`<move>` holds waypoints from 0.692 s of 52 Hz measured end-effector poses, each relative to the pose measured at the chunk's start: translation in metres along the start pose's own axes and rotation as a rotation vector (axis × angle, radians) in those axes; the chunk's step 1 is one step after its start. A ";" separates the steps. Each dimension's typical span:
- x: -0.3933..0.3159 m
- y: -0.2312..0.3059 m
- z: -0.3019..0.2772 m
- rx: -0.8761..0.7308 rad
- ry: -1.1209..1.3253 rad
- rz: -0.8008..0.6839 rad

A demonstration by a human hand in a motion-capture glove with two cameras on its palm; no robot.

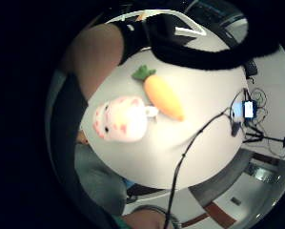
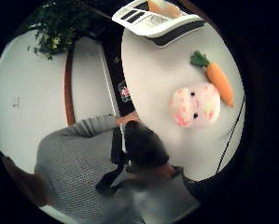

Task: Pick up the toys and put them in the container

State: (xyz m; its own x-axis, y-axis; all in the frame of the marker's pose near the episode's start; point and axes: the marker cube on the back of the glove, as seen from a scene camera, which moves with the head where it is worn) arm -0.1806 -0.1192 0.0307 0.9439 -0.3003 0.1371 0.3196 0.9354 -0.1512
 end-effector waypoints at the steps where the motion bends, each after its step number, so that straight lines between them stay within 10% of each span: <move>1: 0.001 0.003 0.002 0.005 0.002 0.006; 13: 0.035 -0.007 0.067 -0.045 0.400 0.139; 36: 0.026 -0.024 0.160 -0.054 0.179 0.184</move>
State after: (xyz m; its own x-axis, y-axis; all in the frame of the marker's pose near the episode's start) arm -0.1772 -0.1191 0.1944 0.9847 -0.1583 -0.0724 0.1401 0.9676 -0.2103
